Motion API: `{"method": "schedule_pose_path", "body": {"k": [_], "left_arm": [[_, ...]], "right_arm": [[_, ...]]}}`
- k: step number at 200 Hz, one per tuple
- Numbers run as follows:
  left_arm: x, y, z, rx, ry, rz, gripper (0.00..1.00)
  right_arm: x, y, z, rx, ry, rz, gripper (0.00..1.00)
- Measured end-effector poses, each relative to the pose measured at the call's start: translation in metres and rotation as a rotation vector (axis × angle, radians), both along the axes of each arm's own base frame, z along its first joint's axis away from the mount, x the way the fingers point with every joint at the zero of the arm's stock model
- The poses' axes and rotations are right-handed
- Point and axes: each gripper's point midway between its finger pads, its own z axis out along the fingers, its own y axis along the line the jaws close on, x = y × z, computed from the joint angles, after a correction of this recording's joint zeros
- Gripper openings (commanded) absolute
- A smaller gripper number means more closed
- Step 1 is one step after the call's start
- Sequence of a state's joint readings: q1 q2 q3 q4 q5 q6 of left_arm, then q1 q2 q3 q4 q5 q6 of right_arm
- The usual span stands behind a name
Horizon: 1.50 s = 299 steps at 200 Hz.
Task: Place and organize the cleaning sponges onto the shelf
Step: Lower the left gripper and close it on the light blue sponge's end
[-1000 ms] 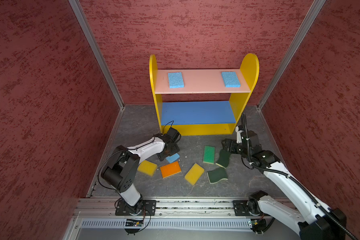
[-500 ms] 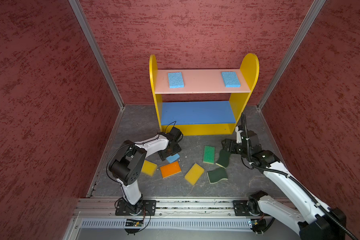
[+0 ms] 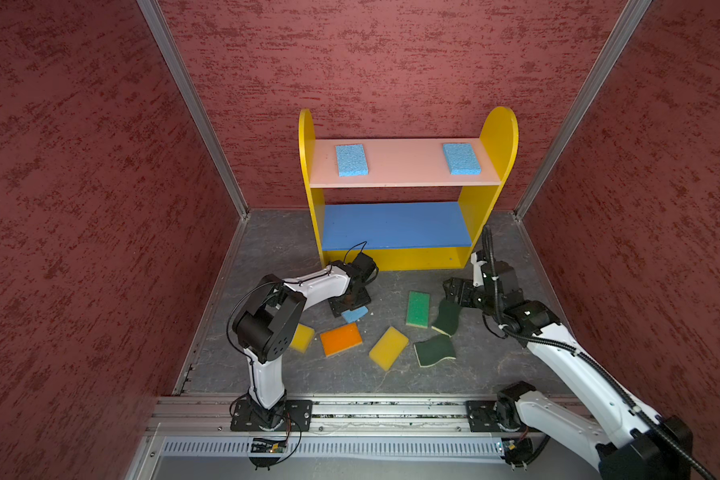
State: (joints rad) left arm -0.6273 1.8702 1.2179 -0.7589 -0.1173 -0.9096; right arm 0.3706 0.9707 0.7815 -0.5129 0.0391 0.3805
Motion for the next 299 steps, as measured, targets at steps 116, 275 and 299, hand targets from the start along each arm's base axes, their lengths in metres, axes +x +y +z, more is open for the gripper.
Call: {"method": "schedule_pose_path", "body": {"k": [116, 275, 299], "left_arm": [[0.010, -0.045, -0.001, 0.077, -0.042, -0.507, 0.77], [-0.007, -0.078, 0.000, 0.123, -0.099, -0.936, 0.91], [-0.014, -0.072, 0.002, 0.118, -0.106, -0.935, 0.92]], "right_arm": [[-0.005, -0.010, 0.007, -0.019, -0.021, -0.038, 0.99], [-0.014, -0.017, 0.008, -0.013, -0.009, -0.066, 0.99], [-0.015, -0.017, 0.009, -0.012, -0.011, -0.067, 0.99]]}}
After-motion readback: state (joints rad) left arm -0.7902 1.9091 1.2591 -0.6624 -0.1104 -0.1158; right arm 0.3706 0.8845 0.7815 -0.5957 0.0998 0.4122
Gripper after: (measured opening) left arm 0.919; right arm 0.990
